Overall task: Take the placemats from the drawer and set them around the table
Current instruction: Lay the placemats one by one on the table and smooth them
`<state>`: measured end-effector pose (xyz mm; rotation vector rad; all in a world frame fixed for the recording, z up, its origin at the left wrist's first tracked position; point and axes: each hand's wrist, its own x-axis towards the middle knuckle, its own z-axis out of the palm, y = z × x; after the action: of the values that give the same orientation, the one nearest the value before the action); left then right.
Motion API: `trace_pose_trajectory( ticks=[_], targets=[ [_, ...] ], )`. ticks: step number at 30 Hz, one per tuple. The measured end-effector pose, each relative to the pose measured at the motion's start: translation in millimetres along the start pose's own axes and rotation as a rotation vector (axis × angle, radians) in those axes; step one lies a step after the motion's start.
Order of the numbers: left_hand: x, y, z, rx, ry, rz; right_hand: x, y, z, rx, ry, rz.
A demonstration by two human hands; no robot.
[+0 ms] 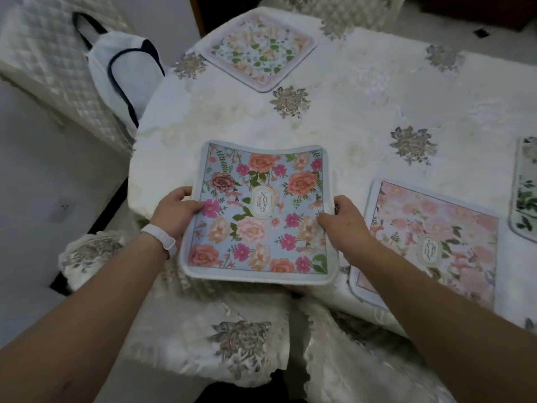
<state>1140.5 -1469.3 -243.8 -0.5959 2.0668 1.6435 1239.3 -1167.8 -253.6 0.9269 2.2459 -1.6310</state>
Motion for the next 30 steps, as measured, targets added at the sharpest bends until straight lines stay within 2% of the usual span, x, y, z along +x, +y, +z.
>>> trace_pose_trajectory(
  ticks=[11, 18, 25, 30],
  targets=[
    [95.1, 34.2, -5.3, 0.162, -0.145, 0.051, 34.7, -6.2, 53.7, 0.063, 0.151, 0.081],
    [135.0, 39.9, -1.5, 0.324, -0.199, 0.065, 47.5, 5.7, 69.6, 0.079, 0.147, 0.158],
    [140.6, 18.5, -8.6, 0.399, -0.119, 0.094, 49.5, 12.8, 77.6, 0.048, 0.167, 0.181],
    [134.2, 8.0, -5.1, 0.319, -0.009, 0.130, 47.9, 9.1, 76.8, 0.045, 0.199, 0.176]
  ],
)
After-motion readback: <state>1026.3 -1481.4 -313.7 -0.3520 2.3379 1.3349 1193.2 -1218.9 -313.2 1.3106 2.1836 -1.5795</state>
